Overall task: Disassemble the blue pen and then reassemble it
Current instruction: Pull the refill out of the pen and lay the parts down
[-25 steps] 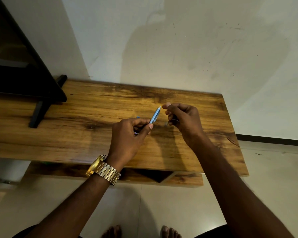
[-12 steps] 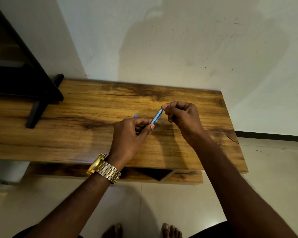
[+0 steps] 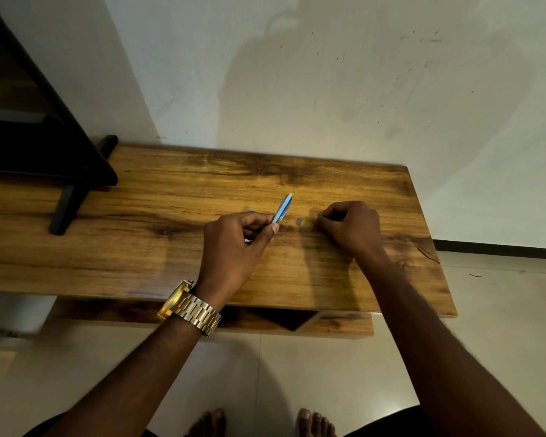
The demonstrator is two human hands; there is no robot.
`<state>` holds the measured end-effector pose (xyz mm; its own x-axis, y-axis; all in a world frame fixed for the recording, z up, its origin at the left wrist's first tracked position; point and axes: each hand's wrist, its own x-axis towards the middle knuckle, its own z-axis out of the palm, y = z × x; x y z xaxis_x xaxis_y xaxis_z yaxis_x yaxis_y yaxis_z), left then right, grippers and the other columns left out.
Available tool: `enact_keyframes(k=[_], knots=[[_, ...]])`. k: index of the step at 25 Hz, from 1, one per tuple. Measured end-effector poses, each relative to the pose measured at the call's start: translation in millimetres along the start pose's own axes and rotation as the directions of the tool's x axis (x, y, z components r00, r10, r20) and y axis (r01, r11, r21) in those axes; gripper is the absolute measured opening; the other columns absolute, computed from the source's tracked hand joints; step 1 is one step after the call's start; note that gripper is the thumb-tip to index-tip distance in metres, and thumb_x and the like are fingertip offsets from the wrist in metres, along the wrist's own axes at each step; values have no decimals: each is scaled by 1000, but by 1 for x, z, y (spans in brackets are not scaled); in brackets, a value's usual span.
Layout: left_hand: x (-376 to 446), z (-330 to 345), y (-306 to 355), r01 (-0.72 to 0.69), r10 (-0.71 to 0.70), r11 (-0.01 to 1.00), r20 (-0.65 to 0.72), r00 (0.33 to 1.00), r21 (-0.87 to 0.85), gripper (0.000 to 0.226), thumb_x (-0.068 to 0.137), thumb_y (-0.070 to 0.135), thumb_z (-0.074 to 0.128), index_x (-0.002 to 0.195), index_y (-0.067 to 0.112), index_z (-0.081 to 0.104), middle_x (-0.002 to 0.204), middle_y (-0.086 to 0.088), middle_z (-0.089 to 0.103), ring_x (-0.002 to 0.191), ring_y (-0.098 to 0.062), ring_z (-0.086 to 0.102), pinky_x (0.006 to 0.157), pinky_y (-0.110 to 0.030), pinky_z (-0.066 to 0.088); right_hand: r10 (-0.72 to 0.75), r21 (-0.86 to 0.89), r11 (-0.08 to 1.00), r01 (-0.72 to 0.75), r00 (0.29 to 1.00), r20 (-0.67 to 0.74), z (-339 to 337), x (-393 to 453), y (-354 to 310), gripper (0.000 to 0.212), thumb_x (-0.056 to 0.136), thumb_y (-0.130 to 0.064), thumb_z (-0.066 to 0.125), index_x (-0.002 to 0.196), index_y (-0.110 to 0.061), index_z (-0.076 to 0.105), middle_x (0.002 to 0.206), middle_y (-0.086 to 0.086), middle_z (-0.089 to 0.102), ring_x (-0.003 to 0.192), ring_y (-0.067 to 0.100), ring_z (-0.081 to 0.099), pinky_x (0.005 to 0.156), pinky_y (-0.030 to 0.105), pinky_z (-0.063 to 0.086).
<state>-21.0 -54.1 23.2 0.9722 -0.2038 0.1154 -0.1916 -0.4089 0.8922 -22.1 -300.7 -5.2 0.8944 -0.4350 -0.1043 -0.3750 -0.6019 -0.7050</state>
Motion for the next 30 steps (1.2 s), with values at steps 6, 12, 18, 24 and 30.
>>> enact_keyframes(k=[6,12,18,24,30], knots=[[0,2,-1,-4,4,1000,2,1000,22,19,94,29,84,112,22,85,87,12,83,82,5,78,74,-13,61,3,52,999,0,998,-56,-2,-3,0,19,85,-42,90,90,-24,85,79,-12,77,76,1,71,67,23,54],[-1,2,4,-15,15,1000,33,999,-3,19,93,28,85,112,24,86,88,14,84,81,6,78,76,-16,62,151,970,199,-139,982,109,0,-16,-23,69,100,-71,50,111,-12,81,102,5,81,86,18,70,73,32,54],[-12,2,6,-28,25,999,69,997,44,17,93,28,85,110,29,86,84,19,82,78,7,78,73,-16,63,-60,904,-273,-330,943,326,34,-34,-45,97,100,-79,33,146,2,60,143,24,68,126,35,69,106,43,50],[-17,7,0,115,-116,992,13,993,47,10,94,35,82,103,31,84,72,17,81,70,7,77,66,-14,61,66,921,89,-379,925,374,39,-33,-50,67,109,-60,43,121,-2,73,119,20,77,103,27,76,90,35,60],[-8,30,-8,205,-205,955,-21,978,216,16,86,37,88,97,25,87,84,13,83,76,5,74,71,-17,57,95,844,533,-62,995,13,24,-20,-39,45,113,-42,50,110,-5,75,96,16,80,85,24,77,77,34,58]])
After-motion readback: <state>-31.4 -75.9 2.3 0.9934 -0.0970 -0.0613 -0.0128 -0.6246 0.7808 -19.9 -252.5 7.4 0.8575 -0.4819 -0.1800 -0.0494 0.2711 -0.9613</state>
